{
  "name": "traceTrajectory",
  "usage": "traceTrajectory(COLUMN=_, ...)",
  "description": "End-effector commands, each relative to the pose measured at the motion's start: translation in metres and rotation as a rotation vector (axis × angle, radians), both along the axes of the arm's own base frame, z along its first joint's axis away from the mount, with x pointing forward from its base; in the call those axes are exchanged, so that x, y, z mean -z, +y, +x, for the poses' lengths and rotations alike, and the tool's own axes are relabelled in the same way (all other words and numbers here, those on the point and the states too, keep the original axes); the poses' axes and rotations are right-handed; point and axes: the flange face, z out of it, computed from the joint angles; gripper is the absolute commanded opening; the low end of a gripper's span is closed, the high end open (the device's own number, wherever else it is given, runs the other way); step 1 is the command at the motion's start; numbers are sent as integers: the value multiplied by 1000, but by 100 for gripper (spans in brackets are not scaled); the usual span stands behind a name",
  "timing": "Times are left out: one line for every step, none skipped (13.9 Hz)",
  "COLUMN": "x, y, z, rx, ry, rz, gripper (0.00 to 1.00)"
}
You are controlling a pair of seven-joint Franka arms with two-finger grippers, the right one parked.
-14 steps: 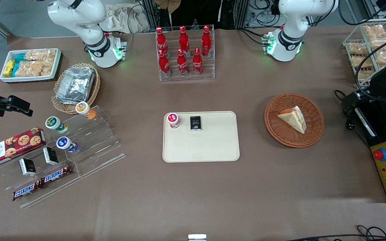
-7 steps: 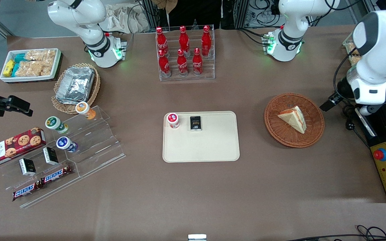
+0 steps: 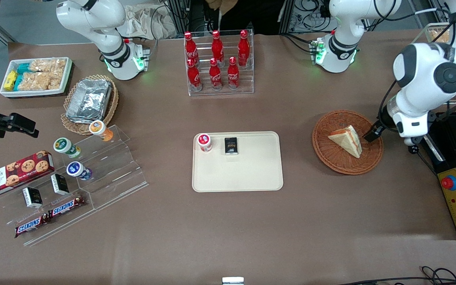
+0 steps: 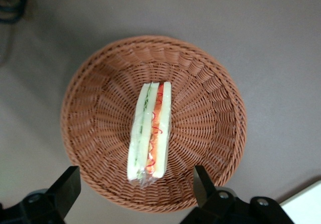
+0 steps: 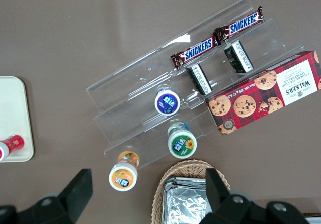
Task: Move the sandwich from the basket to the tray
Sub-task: 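Lower the left gripper and close it on the sandwich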
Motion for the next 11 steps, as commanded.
traceTrajectory(x=28, y=-8, z=0, rx=-34, ry=-12, rz=-7, gripper=100)
traceTrajectory(x=39, y=-11, z=-3, rx=-30, ry=-15, rz=-7, gripper=100)
traceTrajectory(x=51, y=-13, z=-6, rx=-37, ry=-16, rz=-6, gripper=100)
traceTrajectory(x=62, y=-13, z=-11, rx=-38, ry=-18, rz=-6, gripper=100)
traceTrajectory(x=70, y=-12, z=-13, rx=-42, ry=-35, rz=-6, gripper=100)
traceTrajectory(x=82, y=-12, z=-17, rx=-50, ry=-30, rz=-5, gripper=100)
traceTrajectory(x=88, y=-12, z=-20, rx=-51, ry=-35, rz=-5, gripper=100)
traceTrajectory(x=96, y=-11, z=-26, rx=-51, ry=-29, rz=-4, gripper=100)
traceTrajectory(x=100, y=-11, z=-29, rx=-51, ry=-29, rz=-4, gripper=100)
traceTrajectory(x=109, y=-11, z=-34, rx=-51, ry=-23, rz=-3, gripper=100)
traceTrajectory(x=119, y=-10, z=-38, rx=-52, ry=-23, rz=-3, gripper=100)
